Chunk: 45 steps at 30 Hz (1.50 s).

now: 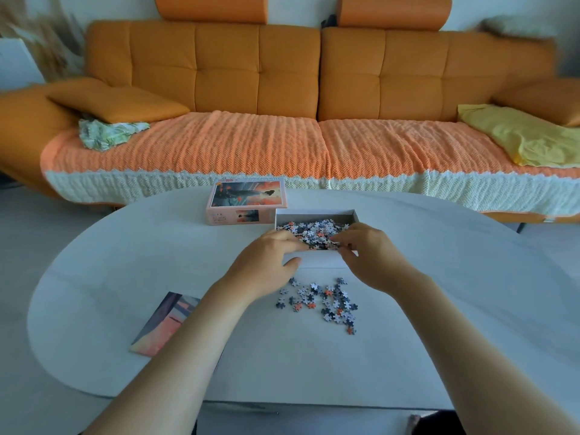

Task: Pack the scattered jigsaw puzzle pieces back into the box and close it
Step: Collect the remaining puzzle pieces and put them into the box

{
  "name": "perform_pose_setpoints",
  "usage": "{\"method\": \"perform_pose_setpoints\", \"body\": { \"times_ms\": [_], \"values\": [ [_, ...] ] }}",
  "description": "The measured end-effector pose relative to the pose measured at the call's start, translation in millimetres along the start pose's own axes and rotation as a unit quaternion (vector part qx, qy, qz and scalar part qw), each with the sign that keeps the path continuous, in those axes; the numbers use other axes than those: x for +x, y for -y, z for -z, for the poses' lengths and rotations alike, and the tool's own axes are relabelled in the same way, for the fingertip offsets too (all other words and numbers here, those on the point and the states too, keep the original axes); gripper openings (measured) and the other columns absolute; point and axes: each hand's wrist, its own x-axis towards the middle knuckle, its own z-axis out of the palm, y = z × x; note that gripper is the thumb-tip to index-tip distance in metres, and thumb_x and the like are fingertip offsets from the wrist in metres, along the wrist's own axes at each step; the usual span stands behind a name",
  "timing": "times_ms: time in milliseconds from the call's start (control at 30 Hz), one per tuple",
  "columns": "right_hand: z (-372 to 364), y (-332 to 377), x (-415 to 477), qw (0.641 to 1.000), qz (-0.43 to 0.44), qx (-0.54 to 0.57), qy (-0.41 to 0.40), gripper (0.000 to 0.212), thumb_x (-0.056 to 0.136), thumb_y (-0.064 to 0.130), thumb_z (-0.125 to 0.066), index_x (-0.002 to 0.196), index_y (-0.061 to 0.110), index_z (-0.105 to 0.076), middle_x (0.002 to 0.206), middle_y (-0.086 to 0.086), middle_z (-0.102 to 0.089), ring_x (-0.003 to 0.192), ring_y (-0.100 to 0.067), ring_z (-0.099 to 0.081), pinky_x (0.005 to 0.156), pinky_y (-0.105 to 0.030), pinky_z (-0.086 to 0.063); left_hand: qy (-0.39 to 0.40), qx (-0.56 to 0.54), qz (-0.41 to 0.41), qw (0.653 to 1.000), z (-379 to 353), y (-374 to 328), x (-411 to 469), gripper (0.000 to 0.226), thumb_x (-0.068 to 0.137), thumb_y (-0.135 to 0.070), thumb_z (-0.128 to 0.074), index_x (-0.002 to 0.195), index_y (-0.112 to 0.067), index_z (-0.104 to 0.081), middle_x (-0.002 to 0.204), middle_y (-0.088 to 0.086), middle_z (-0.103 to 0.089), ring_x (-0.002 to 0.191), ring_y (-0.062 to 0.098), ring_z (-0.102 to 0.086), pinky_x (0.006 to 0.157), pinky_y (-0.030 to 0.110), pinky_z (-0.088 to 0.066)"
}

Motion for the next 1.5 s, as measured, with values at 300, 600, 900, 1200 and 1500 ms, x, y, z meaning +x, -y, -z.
{"method": "perform_pose_setpoints", "body": {
  "times_ms": [300, 600, 900, 1200, 1500],
  "values": [
    [7, 11, -40, 0.992, 0.034, -0.040, 0.117, 0.031, 0.090, 0.023, -0.060, 0.120, 0.028, -0.065, 0.118, 0.013, -0.059, 0.096, -0.004, -0.057, 0.092, -0.026, -0.048, 0.054, 0.036, 0.000, 0.998, -1, -7, -42, 0.033, 0.093, -0.035, -0.058, 0.125, -0.028, -0.059, 0.126, -0.015, -0.048, 0.116, 0.006, -0.046, 0.096, 0.032, -0.044],
    [-3, 21, -51, 0.982, -0.011, -0.015, 0.190, 0.044, 0.094, 0.017, -0.051, 0.136, 0.026, -0.052, 0.127, 0.004, -0.050, 0.115, -0.015, -0.048, 0.096, -0.021, -0.035, 0.100, -0.005, -0.008, 0.995, -15, -17, -51, 0.039, 0.096, -0.022, -0.057, 0.135, -0.024, -0.055, 0.124, -0.010, -0.051, 0.118, 0.006, -0.040, 0.104, 0.028, -0.036],
    [16, 15, -54, 0.960, -0.113, -0.021, 0.254, 0.066, 0.068, 0.043, -0.083, 0.128, 0.028, -0.057, 0.101, 0.013, -0.060, 0.093, -0.010, -0.057, 0.080, -0.023, -0.047, 0.121, -0.007, 0.051, 0.991, 1, 2, -51, 0.035, 0.090, -0.014, -0.062, 0.124, -0.024, -0.064, 0.107, -0.010, -0.054, 0.086, -0.001, -0.051, 0.081, 0.014, -0.037],
    [4, 21, -37, 0.969, -0.123, 0.018, 0.215, 0.061, 0.075, 0.036, -0.079, 0.131, 0.024, -0.057, 0.105, 0.009, -0.061, 0.092, -0.010, -0.058, 0.077, -0.020, -0.045, 0.105, -0.016, 0.073, 0.992, -2, -18, -35, 0.047, 0.089, -0.011, -0.053, 0.134, -0.024, -0.054, 0.110, -0.011, -0.051, 0.092, 0.005, -0.051, 0.084, 0.019, -0.041],
    [-12, 37, -25, 0.970, -0.097, -0.034, 0.222, 0.058, 0.070, 0.049, -0.079, 0.119, 0.022, -0.064, 0.114, -0.001, -0.051, 0.102, -0.020, -0.054, 0.084, -0.032, -0.050, 0.186, 0.054, 0.042, 0.980, -18, -16, -27, 0.073, 0.083, -0.050, -0.064, 0.146, -0.022, -0.038, 0.132, -0.005, -0.033, 0.132, 0.012, -0.023, 0.109, 0.036, -0.033]
  ]
}}
